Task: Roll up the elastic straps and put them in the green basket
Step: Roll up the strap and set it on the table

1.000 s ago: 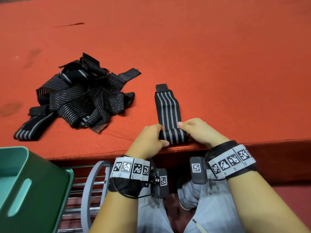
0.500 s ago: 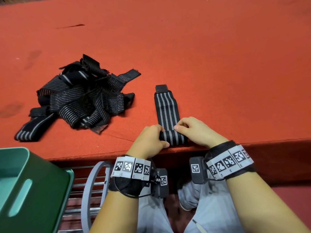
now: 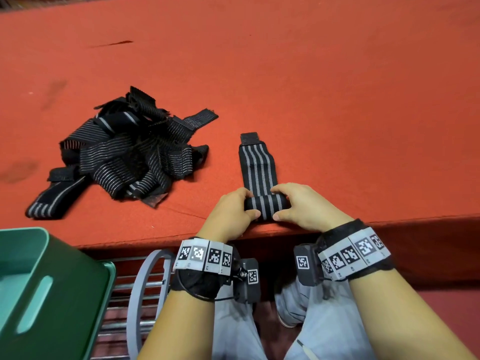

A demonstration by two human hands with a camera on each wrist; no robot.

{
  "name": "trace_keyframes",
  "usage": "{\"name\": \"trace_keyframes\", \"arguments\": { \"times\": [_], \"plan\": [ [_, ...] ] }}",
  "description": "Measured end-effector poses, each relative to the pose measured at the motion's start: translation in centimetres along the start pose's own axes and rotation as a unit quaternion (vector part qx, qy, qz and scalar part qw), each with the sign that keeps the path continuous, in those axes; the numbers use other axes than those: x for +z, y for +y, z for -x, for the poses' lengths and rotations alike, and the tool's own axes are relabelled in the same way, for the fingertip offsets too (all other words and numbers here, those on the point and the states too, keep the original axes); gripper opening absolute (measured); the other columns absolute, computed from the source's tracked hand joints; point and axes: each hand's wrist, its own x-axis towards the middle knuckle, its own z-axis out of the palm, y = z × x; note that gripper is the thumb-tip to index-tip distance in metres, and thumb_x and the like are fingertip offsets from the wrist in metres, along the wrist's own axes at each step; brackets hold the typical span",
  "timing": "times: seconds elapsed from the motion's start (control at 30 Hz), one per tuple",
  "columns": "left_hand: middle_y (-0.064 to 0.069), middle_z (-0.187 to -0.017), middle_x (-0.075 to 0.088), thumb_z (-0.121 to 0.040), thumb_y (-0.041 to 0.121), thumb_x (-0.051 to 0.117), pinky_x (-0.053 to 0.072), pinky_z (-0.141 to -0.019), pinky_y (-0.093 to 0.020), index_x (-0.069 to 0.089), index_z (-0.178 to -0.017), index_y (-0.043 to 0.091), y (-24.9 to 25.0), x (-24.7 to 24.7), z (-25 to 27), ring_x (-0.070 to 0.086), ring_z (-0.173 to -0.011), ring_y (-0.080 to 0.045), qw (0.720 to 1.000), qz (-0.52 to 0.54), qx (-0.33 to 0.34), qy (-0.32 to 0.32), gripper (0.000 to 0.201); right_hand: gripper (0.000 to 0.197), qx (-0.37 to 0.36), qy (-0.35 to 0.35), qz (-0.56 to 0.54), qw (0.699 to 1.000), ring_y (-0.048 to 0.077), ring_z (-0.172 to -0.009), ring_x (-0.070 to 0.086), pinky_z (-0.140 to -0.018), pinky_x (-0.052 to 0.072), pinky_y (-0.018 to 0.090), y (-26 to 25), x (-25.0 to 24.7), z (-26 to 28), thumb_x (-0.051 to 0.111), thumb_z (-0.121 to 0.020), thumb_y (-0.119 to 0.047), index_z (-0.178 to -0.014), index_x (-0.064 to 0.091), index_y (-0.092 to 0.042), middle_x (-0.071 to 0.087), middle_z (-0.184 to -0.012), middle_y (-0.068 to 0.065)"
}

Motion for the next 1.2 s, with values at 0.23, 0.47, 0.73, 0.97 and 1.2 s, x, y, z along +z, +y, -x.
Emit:
{"name": "trace_keyframes", "arguments": {
  "times": [0.23, 0.47, 0.73, 0.97, 1.2],
  "plan": [
    [0.000, -0.114, 0.047, -0.095, 0.033, 0.062, 0.050, -0.096, -0.046, 0.057, -0.131, 0.017, 0.1, -0.1, -1.0, 0.057, -0.104, -0.023, 1.000, -0.025, -0.003, 0.000, 0.040, 0.038, -0.006, 0.014, -0.020, 1.000, 0.011, -0.098, 0.053, -0.085, 0.043, 0.030, 0.4, -0.1, -0.7, 0.076, -0.083, -0.032, -0.115, 0.056, -0.028, 0.053, -0.108, -0.008],
    [0.010, -0.114, 0.048, -0.081, 0.030, 0.076, 0.046, -0.094, -0.036, 0.055, -0.121, 0.033, 0.1, -0.3, -1.4, 0.054, -0.104, -0.013, 0.996, -0.049, 0.070, 0.030, 0.046, 0.037, -0.014, 0.029, -0.032, 0.999, 0.008, -0.097, 0.053, -0.088, 0.042, 0.029, 0.6, -0.6, -1.7, 0.073, -0.087, -0.031, -0.122, 0.061, -0.026, 0.058, -0.111, -0.011],
    [0.011, -0.111, 0.049, -0.085, 0.026, 0.074, 0.043, -0.098, -0.035, 0.056, -0.130, 0.029, -0.6, -0.7, -2.6, 0.053, -0.105, -0.013, 0.997, -0.046, 0.059, 0.012, 0.049, 0.038, -0.014, 0.001, -0.032, 0.999, 0.003, -0.089, 0.050, -0.076, 0.038, 0.026, 0.3, -1.1, -2.4, 0.075, -0.083, -0.035, -0.113, 0.052, -0.030, 0.052, -0.107, -0.010],
    [0.009, -0.128, 0.048, -0.095, 0.027, 0.062, 0.039, -0.100, -0.029, 0.049, -0.140, 0.020, -0.4, -1.0, -3.4, 0.052, -0.114, -0.014, 0.998, -0.030, 0.052, -0.005, 0.047, 0.053, -0.019, 0.006, -0.003, 1.000, 0.013, -0.108, 0.053, -0.093, 0.043, 0.031, 0.1, -0.7, -3.3, 0.078, -0.080, -0.032, -0.127, 0.055, -0.025, 0.045, -0.116, -0.011],
    [0.005, -0.120, 0.057, -0.078, 0.020, 0.079, 0.044, -0.097, -0.034, 0.051, -0.126, 0.028, -0.7, -0.4, -3.3, 0.055, -0.107, -0.016, 0.996, -0.024, 0.073, 0.051, 0.057, 0.040, -0.017, 0.032, -0.019, 0.999, 0.016, -0.105, 0.055, -0.087, 0.043, 0.034, -0.2, -0.7, -3.3, 0.071, -0.086, -0.029, -0.120, 0.050, -0.030, 0.059, -0.116, -0.005]
  ]
}}
